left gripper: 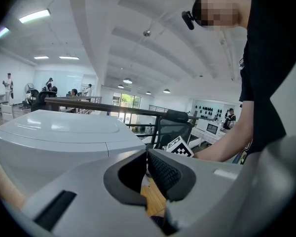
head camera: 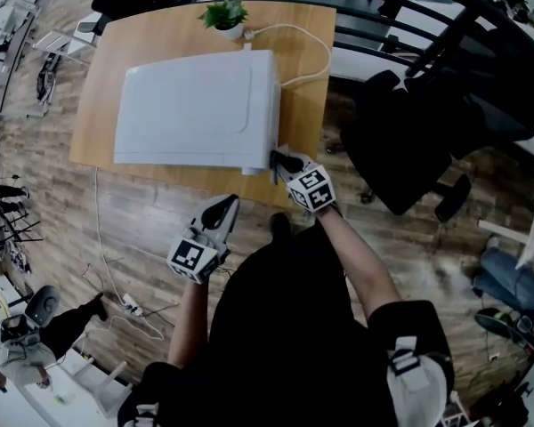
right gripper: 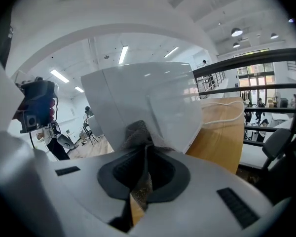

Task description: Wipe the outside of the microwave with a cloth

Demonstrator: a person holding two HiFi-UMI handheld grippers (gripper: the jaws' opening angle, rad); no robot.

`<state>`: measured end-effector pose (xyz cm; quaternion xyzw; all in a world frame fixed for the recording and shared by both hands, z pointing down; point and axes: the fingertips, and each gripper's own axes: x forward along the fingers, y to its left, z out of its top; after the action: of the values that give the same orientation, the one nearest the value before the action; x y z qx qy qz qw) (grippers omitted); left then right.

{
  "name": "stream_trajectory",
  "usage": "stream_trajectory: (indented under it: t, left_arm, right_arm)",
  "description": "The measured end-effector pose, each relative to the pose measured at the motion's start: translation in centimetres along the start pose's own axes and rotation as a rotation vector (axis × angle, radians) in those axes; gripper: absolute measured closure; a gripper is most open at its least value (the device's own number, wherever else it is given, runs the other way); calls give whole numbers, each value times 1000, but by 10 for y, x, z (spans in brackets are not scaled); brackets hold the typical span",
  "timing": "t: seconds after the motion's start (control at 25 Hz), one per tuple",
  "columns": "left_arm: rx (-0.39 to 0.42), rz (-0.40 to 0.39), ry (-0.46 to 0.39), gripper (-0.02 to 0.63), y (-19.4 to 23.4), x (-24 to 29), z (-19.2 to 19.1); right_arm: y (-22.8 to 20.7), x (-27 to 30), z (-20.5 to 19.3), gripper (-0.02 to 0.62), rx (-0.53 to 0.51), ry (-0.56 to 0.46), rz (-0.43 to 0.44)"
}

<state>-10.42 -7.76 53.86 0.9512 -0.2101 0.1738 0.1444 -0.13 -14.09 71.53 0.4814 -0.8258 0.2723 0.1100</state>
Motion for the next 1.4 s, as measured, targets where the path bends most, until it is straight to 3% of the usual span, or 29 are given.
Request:
stream_trajectory:
  t: [0.88,1.4]
  left_arm:
    - [-41,116,-52,597,13,17,19]
    - [-72,196,-73,597,17,27,24]
  right_arm:
    - [-36,22,15,583,15,58,59]
    - [-78,42,52,584,-6,62,65]
